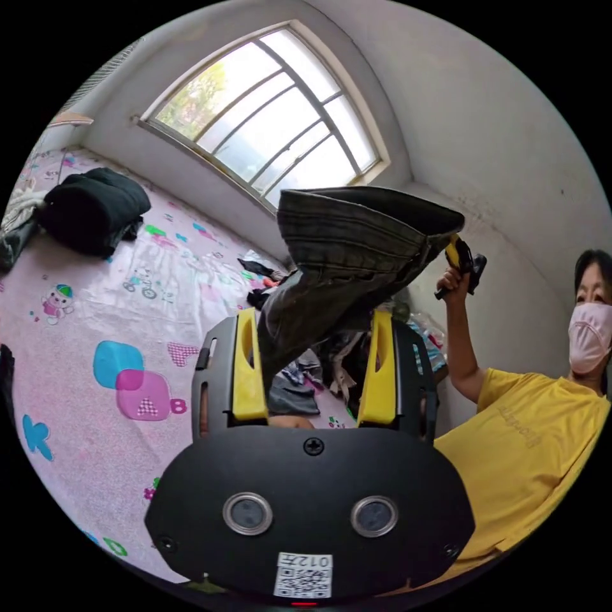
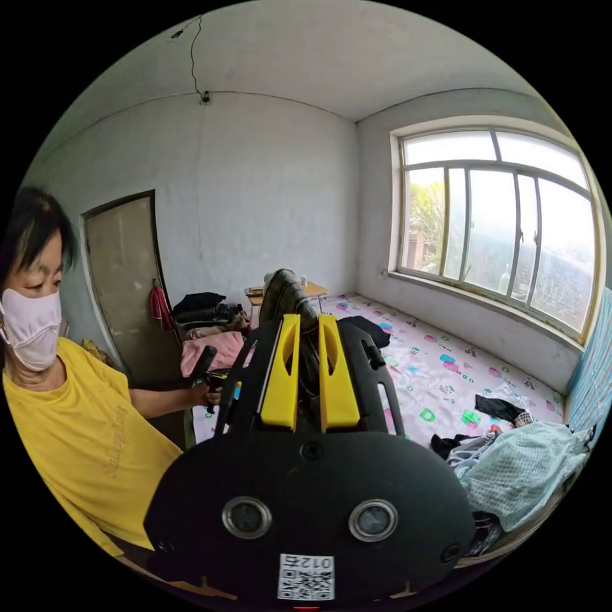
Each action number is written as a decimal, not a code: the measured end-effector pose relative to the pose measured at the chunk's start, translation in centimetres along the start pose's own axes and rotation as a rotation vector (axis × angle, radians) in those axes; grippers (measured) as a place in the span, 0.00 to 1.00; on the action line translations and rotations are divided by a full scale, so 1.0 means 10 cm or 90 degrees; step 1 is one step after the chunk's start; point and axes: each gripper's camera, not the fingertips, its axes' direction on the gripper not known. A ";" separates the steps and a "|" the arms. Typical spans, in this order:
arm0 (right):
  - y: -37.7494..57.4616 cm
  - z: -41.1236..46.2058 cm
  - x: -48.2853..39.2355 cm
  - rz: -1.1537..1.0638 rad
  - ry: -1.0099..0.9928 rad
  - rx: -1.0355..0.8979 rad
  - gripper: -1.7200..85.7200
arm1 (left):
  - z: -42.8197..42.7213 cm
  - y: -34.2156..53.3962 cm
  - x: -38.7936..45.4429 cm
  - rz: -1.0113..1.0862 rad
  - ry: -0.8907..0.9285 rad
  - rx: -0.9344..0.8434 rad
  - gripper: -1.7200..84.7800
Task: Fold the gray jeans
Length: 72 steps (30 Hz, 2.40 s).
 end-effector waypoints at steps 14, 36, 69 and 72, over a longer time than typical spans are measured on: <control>1.30 -0.92 -1.21 0.103 0.067 -0.023 0.04 | 0.35 1.05 2.03 0.164 -0.009 -0.052 0.06; 0.98 -3.56 -2.88 -0.012 0.200 0.278 0.04 | -0.23 0.57 7.40 0.592 -0.378 0.078 0.04; 0.63 -3.65 -2.33 -0.109 0.299 0.335 0.04 | -0.39 0.20 7.70 0.673 -0.411 0.073 0.04; 0.52 -3.09 -1.52 -0.054 0.291 0.273 0.04 | -0.07 -0.33 7.05 0.625 -0.407 0.017 0.04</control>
